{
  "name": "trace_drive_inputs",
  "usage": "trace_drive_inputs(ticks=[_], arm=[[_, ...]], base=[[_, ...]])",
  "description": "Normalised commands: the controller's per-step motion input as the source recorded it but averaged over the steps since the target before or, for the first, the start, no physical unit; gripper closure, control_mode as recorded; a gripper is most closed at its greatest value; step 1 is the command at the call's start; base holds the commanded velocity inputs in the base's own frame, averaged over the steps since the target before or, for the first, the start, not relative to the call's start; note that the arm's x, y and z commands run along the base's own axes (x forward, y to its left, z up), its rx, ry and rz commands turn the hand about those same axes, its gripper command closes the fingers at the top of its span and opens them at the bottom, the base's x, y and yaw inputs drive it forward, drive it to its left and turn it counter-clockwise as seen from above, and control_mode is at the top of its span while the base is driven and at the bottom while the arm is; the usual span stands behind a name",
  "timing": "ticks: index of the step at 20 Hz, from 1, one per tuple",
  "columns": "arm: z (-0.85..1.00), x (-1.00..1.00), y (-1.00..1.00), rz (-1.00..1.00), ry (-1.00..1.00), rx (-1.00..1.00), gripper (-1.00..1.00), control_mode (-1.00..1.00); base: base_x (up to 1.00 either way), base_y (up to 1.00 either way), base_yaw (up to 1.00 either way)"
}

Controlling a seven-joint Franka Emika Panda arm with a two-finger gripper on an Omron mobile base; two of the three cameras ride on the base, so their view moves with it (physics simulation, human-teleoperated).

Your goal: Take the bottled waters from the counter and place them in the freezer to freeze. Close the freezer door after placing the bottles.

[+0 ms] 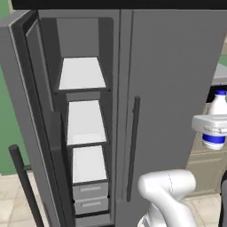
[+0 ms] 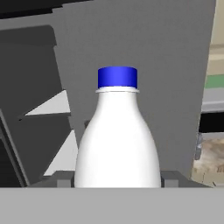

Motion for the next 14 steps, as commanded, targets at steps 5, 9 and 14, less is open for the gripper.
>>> trace_drive_inputs(ticks=[5, 9, 14], arm=[[0.0, 0.0, 0.0, 0.0, 0.0, 0.0, 1.0, 1.0], [0.0, 0.0, 0.0, 0.0, 0.0, 0.0, 1.0, 1.0], [0.0, 0.0, 0.0, 0.0, 0.0, 0.0, 1.0, 1.0]], base=[[0.3, 0.59, 0.15], [0.2, 0.55, 0.18], [0.25, 0.41, 0.11]])
